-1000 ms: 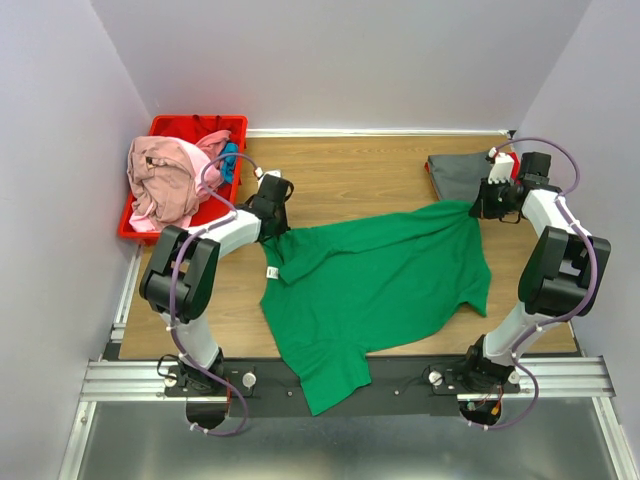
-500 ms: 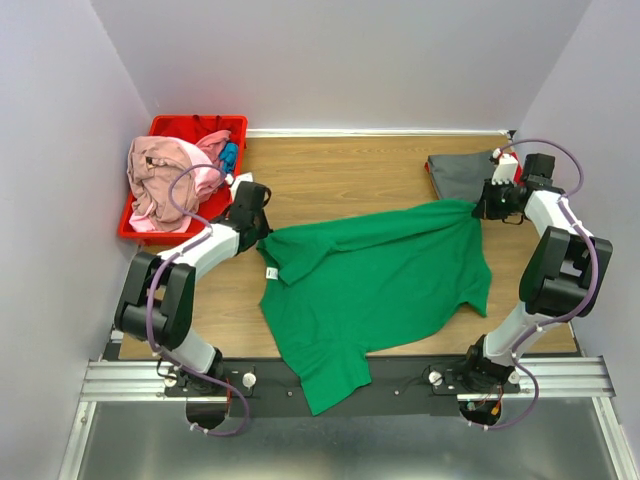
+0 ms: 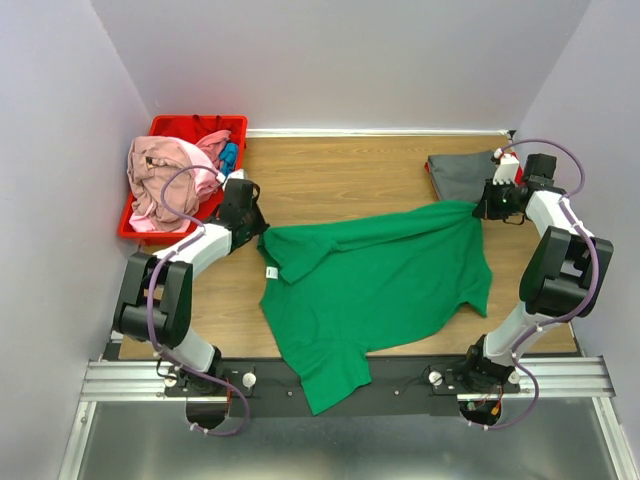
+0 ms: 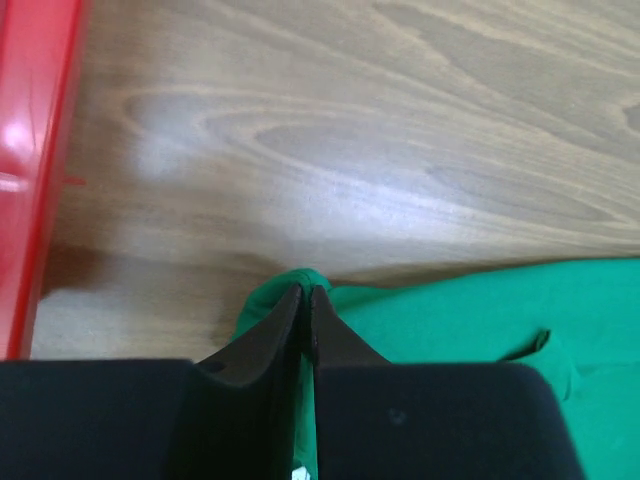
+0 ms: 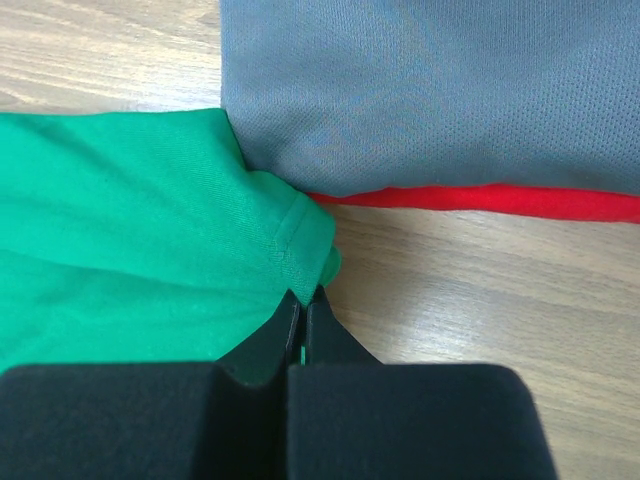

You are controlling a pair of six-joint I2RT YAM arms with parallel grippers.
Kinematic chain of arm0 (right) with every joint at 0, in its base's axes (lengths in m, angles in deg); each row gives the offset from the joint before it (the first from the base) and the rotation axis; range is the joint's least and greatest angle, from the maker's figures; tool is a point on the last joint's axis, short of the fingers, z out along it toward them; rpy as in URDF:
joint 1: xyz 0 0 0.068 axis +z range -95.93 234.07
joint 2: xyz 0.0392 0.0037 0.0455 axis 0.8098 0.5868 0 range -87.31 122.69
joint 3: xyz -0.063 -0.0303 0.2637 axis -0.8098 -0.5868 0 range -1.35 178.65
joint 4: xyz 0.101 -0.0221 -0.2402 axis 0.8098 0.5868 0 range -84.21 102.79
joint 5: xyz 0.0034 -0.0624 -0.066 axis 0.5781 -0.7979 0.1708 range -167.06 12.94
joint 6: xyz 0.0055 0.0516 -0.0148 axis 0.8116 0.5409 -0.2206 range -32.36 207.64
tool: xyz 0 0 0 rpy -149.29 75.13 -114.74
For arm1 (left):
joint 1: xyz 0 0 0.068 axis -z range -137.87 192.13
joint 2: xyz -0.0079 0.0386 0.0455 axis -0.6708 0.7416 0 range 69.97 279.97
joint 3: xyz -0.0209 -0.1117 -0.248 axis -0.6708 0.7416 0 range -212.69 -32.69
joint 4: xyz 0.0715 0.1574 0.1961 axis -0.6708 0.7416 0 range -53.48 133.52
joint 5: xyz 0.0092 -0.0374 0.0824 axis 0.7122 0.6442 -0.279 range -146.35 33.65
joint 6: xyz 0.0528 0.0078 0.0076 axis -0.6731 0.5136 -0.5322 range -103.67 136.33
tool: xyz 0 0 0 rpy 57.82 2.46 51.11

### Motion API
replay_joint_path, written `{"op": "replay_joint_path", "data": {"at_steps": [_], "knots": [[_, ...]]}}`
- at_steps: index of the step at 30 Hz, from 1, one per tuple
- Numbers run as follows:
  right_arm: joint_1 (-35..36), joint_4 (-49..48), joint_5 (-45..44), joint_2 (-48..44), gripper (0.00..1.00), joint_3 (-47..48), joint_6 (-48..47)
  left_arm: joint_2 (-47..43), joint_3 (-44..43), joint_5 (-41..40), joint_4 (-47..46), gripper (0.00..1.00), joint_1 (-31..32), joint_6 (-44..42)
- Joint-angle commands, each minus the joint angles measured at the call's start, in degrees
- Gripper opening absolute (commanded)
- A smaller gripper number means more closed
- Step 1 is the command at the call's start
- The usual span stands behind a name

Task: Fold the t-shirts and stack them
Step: Fold the tshirt

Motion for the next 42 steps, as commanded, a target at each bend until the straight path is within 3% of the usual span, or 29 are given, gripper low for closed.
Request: {"op": "replay_joint_path", "data": {"at_steps": [1,6,12,15,17,18,20,24,30,34,42], "knots": [[-0.81,-1.05,1.37,0.93,0.0,-0.34,-0.66,1.93,-3.22,1.0,-0.28,0.18,-0.9,-1.74],[-0.72,-1.05,1.46,0.93,0.0,-0.52,-0.75,0.62,-4.01,-0.31,0.87,0.19,-1.08,-2.35],[-0.72,-1.05,1.72,0.93,0.0,-0.52,-0.66,-3.95,-4.01,-2.16,2.8,0.11,-1.08,-3.14],[-0.72,-1.05,1.98,0.76,0.01,-0.6,-0.84,-8.43,-1.82,2.65,0.1,0.14,-0.99,-6.03],[-0.81,-0.97,2.24,0.85,0.01,-0.69,-0.93,-12.46,1.15,12.21,-3.85,0.27,-0.91,-9.8],[-0.72,-1.05,2.33,0.85,0.02,-0.69,-0.93,-13.18,1.52,18.78,-3.96,0.3,-0.64,-11.22],[-0.72,-0.97,2.6,1.11,0.02,-0.6,-0.93,-13.19,1.44,23.22,-3.88,0.35,0.49,-13.59],[-0.72,-1.05,2.86,1.2,0.02,-0.6,-0.75,-8.28,-2.24,29.03,-0.03,0.4,5.24,-19.65],[-0.72,-0.97,3.21,1.02,0.02,-0.87,-0.49,5.6,-10.06,23.34,5.17,0.41,10.78,-22.83],[-0.81,-0.97,3.21,0.93,0.02,-0.95,-0.57,10.62,-13.14,19.73,7.1,0.48,11.31,-24.06],[-0.72,-1.05,3.39,1.29,0.02,-0.95,-0.66,16.69,-15.87,16.03,10.97,0.48,13.86,-25.99]]}}
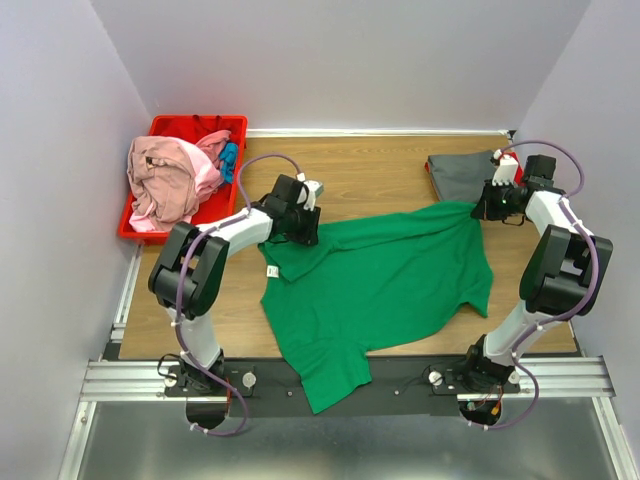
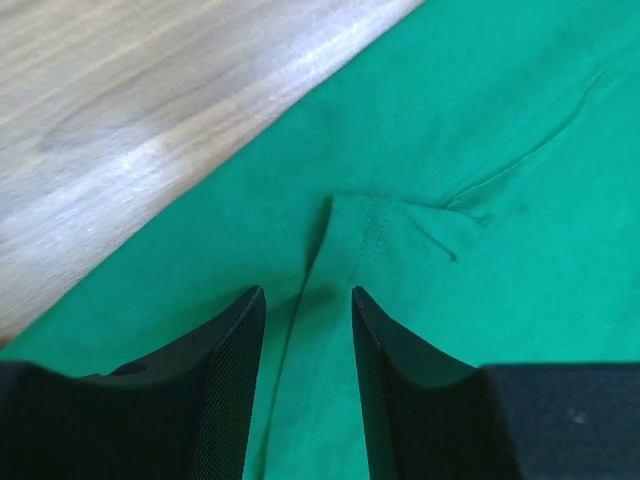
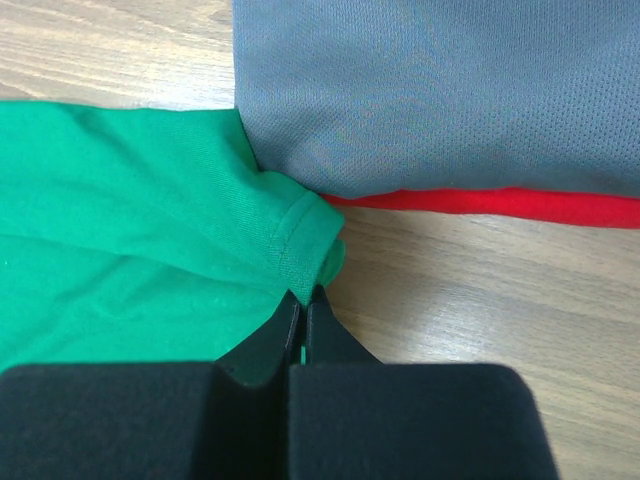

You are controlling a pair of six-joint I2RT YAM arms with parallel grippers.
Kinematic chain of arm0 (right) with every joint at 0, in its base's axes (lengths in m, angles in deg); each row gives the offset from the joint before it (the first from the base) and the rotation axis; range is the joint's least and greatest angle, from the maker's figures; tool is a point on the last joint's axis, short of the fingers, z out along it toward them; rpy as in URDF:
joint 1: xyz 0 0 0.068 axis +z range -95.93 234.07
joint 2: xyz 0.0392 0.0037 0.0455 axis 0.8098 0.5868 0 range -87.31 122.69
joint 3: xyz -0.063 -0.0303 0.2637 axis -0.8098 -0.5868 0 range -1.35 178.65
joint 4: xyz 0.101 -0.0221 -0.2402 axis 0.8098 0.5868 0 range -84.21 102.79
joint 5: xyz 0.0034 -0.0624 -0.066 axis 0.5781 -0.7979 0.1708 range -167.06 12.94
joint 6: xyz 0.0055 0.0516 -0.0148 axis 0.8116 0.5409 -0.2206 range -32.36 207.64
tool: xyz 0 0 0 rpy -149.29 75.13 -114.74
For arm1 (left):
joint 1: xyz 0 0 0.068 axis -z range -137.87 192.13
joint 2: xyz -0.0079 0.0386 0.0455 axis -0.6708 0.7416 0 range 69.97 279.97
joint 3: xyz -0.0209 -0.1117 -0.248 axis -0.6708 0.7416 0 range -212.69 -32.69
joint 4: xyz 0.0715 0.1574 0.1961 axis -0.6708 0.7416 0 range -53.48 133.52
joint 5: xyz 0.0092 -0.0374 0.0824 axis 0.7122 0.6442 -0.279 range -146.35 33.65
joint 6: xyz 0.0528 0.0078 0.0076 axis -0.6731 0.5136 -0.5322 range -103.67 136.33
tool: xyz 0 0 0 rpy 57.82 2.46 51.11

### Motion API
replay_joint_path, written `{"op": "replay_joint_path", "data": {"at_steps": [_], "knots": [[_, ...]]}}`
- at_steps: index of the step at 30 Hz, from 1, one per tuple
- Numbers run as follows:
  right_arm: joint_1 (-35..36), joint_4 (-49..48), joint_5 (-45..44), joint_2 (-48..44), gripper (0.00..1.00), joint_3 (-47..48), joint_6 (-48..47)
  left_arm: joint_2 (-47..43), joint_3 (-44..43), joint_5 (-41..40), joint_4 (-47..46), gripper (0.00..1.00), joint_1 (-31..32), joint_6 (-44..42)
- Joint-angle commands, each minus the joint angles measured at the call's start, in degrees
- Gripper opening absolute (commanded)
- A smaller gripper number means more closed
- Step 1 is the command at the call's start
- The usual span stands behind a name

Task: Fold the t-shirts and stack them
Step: Fold the tshirt

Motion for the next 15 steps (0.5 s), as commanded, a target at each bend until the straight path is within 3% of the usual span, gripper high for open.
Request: {"op": "replay_joint_path", "data": {"at_steps": [1,5,15], "knots": [[-0.57,-0.81,1.49,0.7,0.02,-0.76,-0.62,2.38,-1.78,-2.81,3.41,0.48,1.58,-2.3],[-0.57,-0.9,1.49,0.7,0.02,-0.85,-0.62,4.4,-2.04,-2.72,4.47,0.45,2.11,-2.04],[-0.48,-0.81,1.49,0.52,0.02,-0.85,-0.53,-0.33,-3.01,-1.06,6.05,0.0,2.54,-0.55]]}}
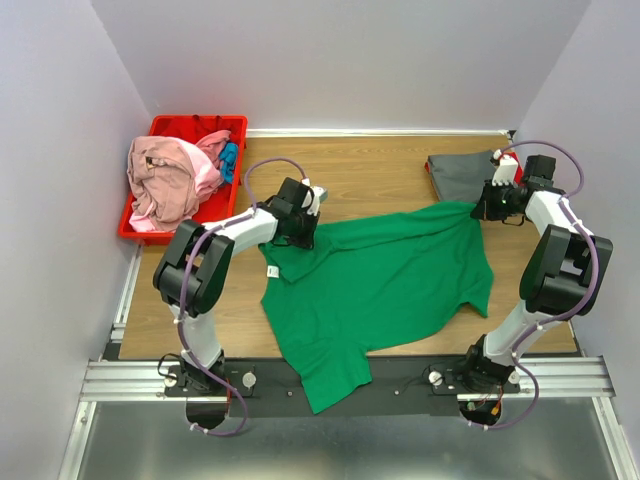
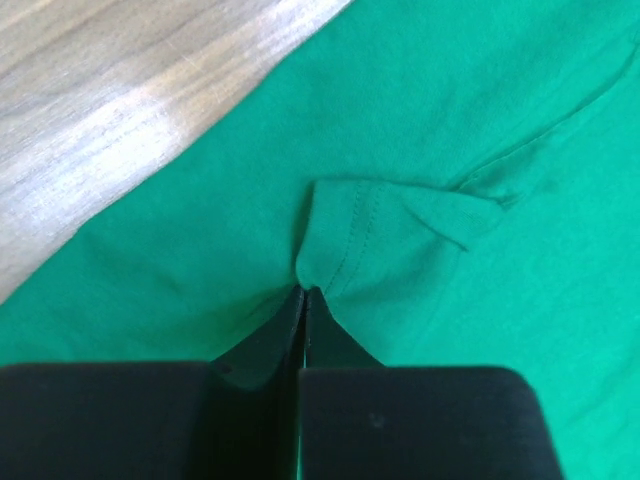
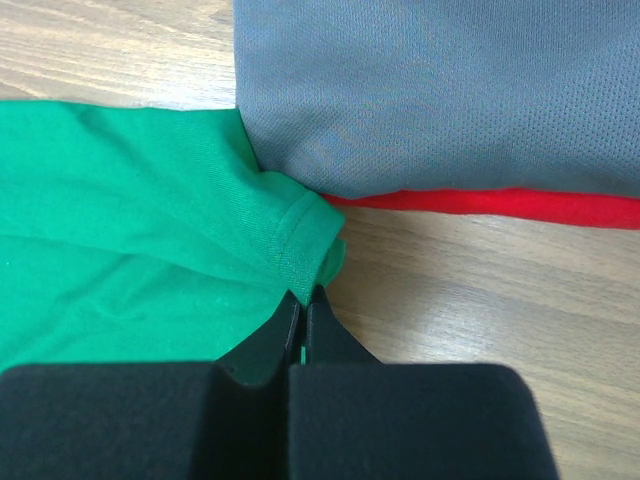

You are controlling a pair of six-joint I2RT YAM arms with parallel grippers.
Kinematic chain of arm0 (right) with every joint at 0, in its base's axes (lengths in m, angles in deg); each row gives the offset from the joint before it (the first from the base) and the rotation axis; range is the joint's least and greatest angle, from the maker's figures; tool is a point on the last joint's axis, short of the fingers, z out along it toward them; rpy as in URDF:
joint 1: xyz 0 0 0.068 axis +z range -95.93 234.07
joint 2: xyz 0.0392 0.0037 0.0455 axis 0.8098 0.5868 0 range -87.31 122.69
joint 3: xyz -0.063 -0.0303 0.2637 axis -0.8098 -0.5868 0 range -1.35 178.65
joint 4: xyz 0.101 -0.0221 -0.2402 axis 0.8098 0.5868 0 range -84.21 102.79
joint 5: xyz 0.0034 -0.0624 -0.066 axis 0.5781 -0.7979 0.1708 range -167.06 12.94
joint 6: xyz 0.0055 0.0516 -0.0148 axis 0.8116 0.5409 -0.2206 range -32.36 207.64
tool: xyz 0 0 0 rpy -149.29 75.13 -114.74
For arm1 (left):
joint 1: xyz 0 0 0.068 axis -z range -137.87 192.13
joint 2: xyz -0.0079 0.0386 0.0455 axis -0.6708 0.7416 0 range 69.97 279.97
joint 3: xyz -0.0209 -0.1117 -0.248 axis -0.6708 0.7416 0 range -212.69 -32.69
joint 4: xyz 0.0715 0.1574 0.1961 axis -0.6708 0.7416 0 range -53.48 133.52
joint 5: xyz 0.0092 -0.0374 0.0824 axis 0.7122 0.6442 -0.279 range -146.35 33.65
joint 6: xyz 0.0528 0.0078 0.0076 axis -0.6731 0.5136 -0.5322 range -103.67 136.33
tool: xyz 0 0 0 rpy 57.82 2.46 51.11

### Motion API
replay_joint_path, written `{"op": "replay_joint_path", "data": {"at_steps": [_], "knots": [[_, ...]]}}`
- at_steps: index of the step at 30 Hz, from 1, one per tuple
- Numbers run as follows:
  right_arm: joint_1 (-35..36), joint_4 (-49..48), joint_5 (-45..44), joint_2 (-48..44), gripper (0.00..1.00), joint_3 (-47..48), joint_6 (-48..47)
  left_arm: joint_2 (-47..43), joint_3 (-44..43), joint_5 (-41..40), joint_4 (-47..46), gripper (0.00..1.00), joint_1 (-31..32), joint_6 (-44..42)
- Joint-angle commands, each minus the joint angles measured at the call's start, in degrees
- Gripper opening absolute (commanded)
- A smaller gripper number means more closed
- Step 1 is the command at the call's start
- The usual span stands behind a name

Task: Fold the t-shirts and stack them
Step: Fold the tshirt

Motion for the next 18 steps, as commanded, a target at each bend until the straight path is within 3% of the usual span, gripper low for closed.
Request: {"op": "replay_joint_path", "data": {"at_steps": [1,14,18], "knots": [[-0.57,-0.81,1.38,0.48,0.02,-0.82,-0.44,-3.68,-1.63,0.89,2.49,0.0,0.49,0.33],[-0.48,-0.81,1.2,0.22,0.02,-0.65,-0.44,-9.67,5.83,10.38,-1.99,0.01,6.46,3.84],[-0.57,-0.81,1.38,0.48,0.02,-0.56,-0.35,-8.97,7.77,11.18,-3.31,0.14,10.58,5.16]]}}
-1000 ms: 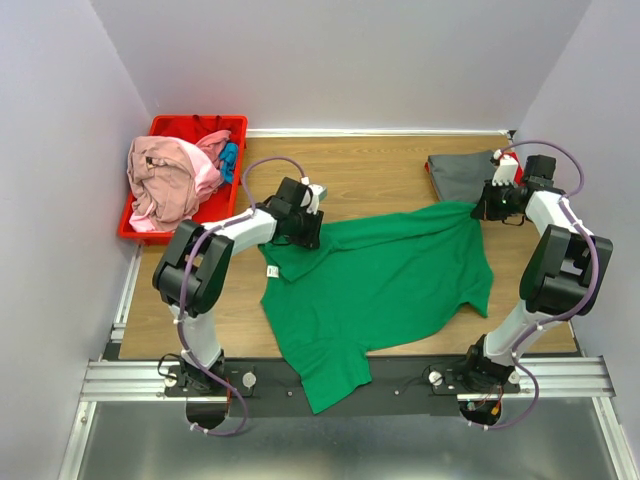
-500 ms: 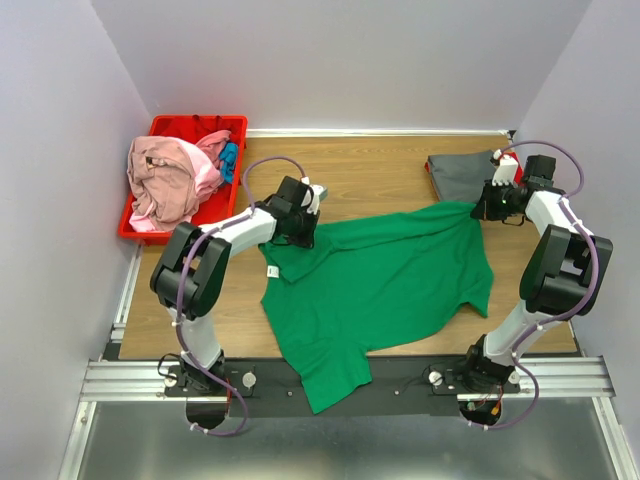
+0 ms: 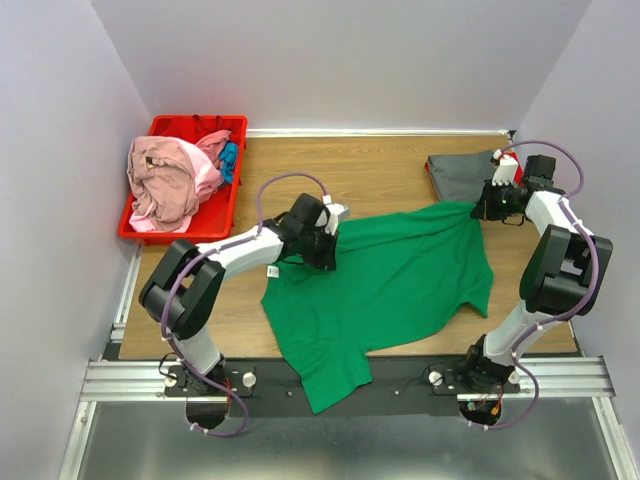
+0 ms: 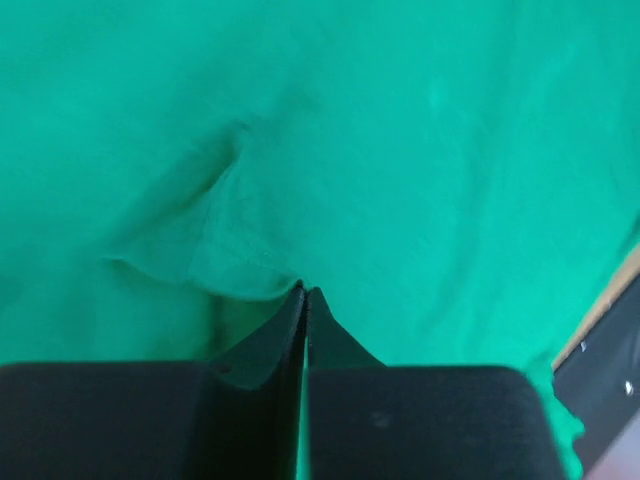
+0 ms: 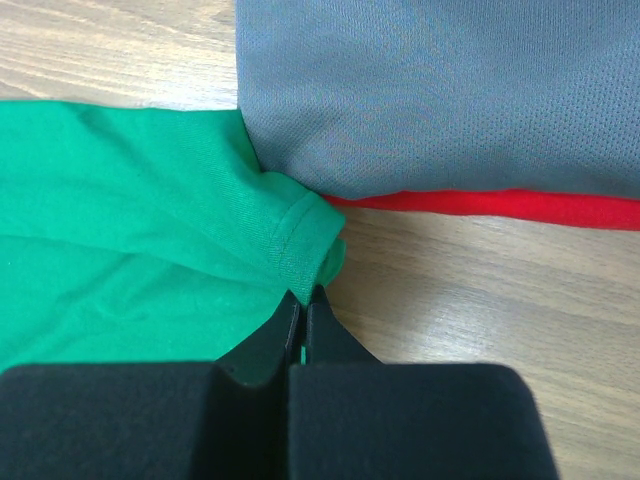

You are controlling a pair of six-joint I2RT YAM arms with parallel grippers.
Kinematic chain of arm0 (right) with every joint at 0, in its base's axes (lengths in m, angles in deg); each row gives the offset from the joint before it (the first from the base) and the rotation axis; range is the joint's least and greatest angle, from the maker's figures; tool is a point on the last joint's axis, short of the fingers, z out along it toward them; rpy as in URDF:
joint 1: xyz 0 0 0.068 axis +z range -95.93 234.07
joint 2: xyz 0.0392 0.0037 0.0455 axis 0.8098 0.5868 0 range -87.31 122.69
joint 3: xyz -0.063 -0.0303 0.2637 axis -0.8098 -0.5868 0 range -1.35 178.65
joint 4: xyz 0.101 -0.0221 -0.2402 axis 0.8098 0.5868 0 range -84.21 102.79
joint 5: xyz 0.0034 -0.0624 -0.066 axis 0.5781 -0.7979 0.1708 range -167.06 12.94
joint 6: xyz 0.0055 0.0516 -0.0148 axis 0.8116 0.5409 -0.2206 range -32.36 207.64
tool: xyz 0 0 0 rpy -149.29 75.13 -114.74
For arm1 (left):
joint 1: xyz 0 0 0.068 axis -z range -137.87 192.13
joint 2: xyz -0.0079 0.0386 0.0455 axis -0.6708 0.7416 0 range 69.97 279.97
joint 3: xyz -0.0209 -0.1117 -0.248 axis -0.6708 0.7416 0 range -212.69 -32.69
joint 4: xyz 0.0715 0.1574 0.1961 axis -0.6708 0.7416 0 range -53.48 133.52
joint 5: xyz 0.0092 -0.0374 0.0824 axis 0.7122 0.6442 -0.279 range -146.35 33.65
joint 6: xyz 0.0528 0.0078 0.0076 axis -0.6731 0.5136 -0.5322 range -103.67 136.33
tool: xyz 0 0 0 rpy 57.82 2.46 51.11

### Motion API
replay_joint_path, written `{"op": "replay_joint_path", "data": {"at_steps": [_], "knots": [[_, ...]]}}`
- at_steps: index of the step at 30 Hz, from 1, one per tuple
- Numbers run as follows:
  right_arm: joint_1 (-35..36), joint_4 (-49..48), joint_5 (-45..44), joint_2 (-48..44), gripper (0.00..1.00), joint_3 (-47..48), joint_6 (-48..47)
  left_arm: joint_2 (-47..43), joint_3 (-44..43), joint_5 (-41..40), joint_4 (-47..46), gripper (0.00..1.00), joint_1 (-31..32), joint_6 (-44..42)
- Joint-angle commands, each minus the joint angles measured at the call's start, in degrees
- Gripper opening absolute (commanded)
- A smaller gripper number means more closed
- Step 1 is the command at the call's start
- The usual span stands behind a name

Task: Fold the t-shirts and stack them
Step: Fold the tshirt

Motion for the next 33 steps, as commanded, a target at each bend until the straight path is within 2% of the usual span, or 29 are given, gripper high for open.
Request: {"op": "replay_joint_path", "data": {"at_steps": [1,5,7,12,14,18,23,25,28,29,30,33], "knots": [[-0.57,-0.77,1.12,0.48,0.02,-0.47,-0.27,0.56,1.46,3.85,-1.72,0.17,3.69,1.99],[-0.48,-0.77,1.12,0.39,0.02,-0.47,-0.27,0.13,0.14,3.42,-0.75,0.3,7.56,2.87],[-0.57,-0.77,1.11,0.39,0.02,-0.47,-0.27,-0.31,-2.05,1.24,1.26,0.42,9.66,3.14],[-0.57,-0.86,1.03,0.39,0.02,-0.56,-0.27,-5.66,-5.31,-6.93,4.61,0.45,11.08,3.84],[-0.48,-0.86,1.03,0.39,0.02,-0.56,-0.35,-8.99,-5.05,-15.28,5.05,0.45,10.64,4.54],[-0.48,-0.77,1.2,0.48,0.02,-0.65,-0.35,-12.88,-0.67,-18.2,2.51,0.47,7.57,4.81],[-0.57,-0.77,1.38,0.48,0.02,-0.74,-0.62,-11.48,1.63,-20.3,1.98,0.45,5.46,4.71],[-0.57,-0.77,1.47,0.3,0.02,-0.74,-0.62,-11.91,3.12,-22.92,1.01,0.37,4.84,6.73],[-0.57,-0.77,1.64,0.21,0.02,-0.74,-0.79,-15.33,6.72,-27.33,-1.35,0.35,1.95,11.74],[-0.48,-0.77,1.64,0.3,0.02,-0.74,-0.79,-18.3,8.21,-27.17,-2.58,0.38,-0.85,12.71],[-0.48,-0.77,1.73,0.3,0.02,-0.74,-0.79,-20.16,11.7,-26.82,-5.73,0.46,-2.35,14.63],[-0.48,-0.77,2.08,0.74,0.02,-0.65,-0.79,-25.7,16.21,-25.76,-9.44,0.53,-8.68,16.58]]}}
